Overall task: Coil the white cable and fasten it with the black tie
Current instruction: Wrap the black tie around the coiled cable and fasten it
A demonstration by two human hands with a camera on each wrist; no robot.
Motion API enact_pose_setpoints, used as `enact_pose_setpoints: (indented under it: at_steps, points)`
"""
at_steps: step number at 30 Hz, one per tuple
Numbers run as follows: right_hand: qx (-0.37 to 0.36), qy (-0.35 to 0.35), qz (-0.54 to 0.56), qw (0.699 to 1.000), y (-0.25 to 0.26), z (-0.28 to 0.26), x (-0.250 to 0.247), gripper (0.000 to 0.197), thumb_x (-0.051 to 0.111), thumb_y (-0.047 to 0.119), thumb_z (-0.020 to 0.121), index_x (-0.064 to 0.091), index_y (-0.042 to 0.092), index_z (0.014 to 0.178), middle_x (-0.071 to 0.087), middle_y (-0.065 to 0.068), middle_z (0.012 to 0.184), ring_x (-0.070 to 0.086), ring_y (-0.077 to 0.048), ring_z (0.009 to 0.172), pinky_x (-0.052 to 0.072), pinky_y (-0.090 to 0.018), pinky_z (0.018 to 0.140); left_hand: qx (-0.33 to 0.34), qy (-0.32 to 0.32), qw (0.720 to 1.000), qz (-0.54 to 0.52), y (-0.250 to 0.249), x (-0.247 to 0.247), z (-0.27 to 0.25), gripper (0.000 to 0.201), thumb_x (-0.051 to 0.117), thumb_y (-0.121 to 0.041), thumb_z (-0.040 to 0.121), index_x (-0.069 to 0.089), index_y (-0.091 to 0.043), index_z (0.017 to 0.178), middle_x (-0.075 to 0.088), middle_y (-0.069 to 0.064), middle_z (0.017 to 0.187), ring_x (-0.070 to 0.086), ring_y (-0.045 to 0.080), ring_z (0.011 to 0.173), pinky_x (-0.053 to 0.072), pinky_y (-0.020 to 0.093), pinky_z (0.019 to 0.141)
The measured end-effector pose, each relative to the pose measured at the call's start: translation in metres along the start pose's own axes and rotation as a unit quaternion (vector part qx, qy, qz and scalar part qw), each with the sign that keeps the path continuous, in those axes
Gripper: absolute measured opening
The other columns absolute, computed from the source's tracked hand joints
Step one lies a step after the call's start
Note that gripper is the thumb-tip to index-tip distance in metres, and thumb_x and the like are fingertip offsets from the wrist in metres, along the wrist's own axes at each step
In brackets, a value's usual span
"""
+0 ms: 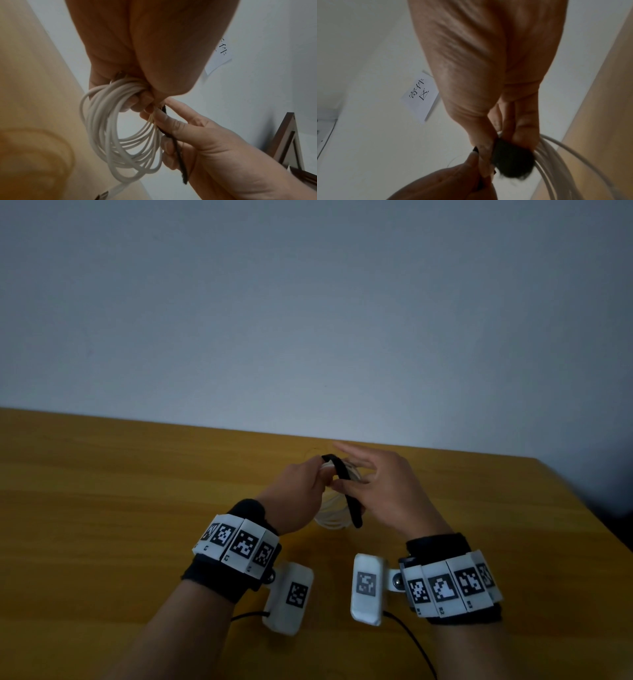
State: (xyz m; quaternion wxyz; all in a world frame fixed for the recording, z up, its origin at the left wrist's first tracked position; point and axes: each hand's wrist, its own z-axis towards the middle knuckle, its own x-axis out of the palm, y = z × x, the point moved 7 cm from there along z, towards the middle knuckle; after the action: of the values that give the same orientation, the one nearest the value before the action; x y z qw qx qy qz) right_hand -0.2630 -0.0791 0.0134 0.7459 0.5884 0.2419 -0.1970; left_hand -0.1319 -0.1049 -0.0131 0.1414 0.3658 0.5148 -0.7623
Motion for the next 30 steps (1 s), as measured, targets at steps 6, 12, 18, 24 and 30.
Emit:
enact_pose_setpoints:
  at_steps: [6,12,18,24,30]
  points:
    - [-0.001,0.025,-0.027,0.999,0.0012,0.0003,0.0038,0.041,0.072,0.024,0.094,0.068,0.03,0.135,0.068,0.007,0.136,0.065,-0.015,0.123,0.059,-0.043,0.098,-0.001,0.003,1.0,-0.002,0.0015,0.0007,-0.001,0.032,0.032,-0.029,0.106,0.054,-0.008,0.096,0.057,0.003,0.077,0.047,0.016,0.061,0.03,0.025,0.053]
    - [0.015,0.079,-0.069,0.994,0.0,-0.0017,0.0046,0.04,0.047,0.03,0.108,0.056,0.028,0.146,0.059,0.002,0.148,0.056,-0.016,0.134,0.046,-0.029,0.107,-0.002,-0.006,1.0,0.01,0.0024,-0.0022,-0.0016,0.033,0.032,-0.029,0.106,0.056,-0.011,0.095,0.053,-0.008,0.082,0.047,0.004,0.066,0.037,0.013,0.056]
    - [0.014,0.05,-0.042,0.998,0.0007,-0.0026,0.0044,0.042,0.063,0.021,0.101,0.061,0.025,0.142,0.079,-0.006,0.103,0.074,-0.014,0.058,0.065,-0.033,0.065,0.002,-0.004,1.0,0.002,-0.0006,-0.0021,-0.0019,0.03,0.031,-0.032,0.105,0.049,-0.014,0.089,0.048,-0.005,0.07,0.041,0.011,0.057,0.028,0.027,0.051]
    - [-0.02,0.029,-0.111,0.993,0.0056,-0.0024,0.0025,0.028,0.061,0.033,0.102,0.072,0.032,0.127,0.078,0.006,0.113,0.063,0.012,0.056,0.049,-0.015,0.057,0.002,0.014,1.0,-0.02,-0.0051,0.0019,-0.0038,0.037,0.029,-0.034,0.105,0.05,-0.006,0.093,0.056,0.011,0.077,0.043,0.022,0.062,0.032,0.035,0.056]
    - [-0.022,0.011,-0.174,0.984,0.0007,0.002,0.0019,0.023,0.057,0.043,0.101,0.074,0.038,0.117,0.077,0.014,0.105,0.069,-0.007,0.094,0.058,-0.042,0.08,-0.027,0.017,0.994,-0.102,-0.0009,0.0017,-0.0043,0.029,0.034,-0.035,0.104,0.042,-0.01,0.117,0.067,0.009,0.109,0.064,0.02,0.098,0.052,0.038,0.081]
